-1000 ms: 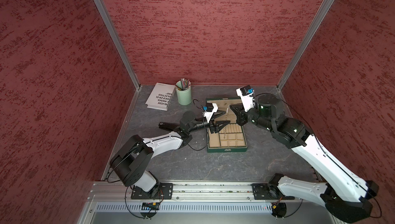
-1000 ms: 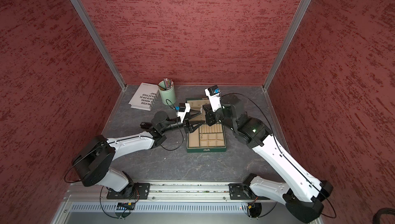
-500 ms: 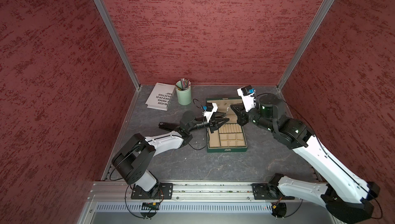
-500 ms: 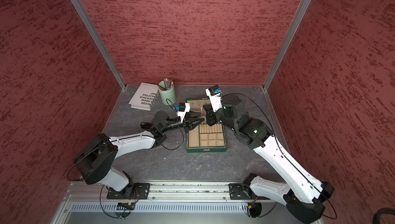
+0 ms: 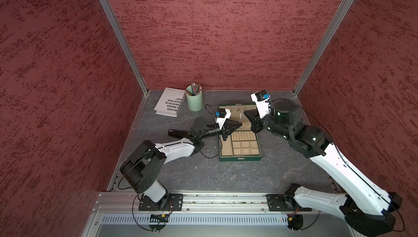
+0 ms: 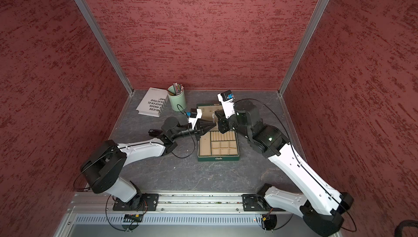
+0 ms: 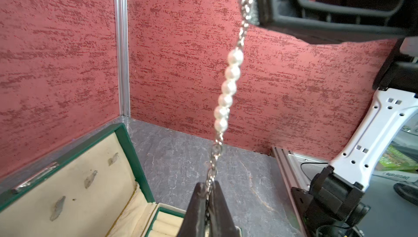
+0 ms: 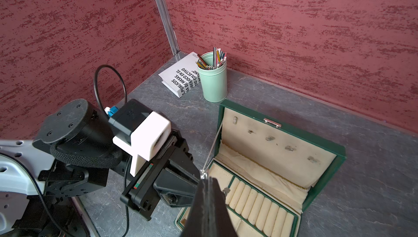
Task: Put jewelry chain into jewelry box
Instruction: Hang the necklace on the jewelry box clasp.
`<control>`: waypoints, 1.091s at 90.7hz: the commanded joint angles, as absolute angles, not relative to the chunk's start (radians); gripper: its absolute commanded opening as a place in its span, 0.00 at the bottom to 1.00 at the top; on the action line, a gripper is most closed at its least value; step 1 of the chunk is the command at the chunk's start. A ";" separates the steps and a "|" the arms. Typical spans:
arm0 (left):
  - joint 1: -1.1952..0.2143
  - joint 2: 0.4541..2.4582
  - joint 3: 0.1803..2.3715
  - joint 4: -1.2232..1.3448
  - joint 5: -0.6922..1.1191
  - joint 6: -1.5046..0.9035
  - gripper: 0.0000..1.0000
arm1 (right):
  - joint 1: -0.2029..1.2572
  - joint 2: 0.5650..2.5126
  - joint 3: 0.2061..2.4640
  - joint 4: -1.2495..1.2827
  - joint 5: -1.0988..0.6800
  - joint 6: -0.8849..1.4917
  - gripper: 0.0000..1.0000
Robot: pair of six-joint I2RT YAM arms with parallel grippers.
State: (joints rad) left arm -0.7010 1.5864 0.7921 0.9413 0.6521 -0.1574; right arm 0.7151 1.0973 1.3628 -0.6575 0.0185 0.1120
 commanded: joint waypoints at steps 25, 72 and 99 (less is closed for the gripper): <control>-0.680 1.488 0.770 0.796 0.455 -0.105 0.00 | 0.698 1.095 1.296 -0.509 0.073 0.167 0.00; -0.638 1.518 0.893 0.584 0.159 -0.015 0.00 | 0.635 1.243 1.122 -0.105 0.144 0.318 0.00; -0.635 1.642 0.991 0.614 0.163 -0.009 0.00 | 0.595 1.269 1.086 -0.040 0.152 0.323 0.00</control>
State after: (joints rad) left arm -0.6403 1.5921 0.9451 0.6029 0.1761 -0.0277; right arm 0.6174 1.2617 1.0943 -0.1192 0.1280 0.3084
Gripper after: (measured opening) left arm 0.051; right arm 0.042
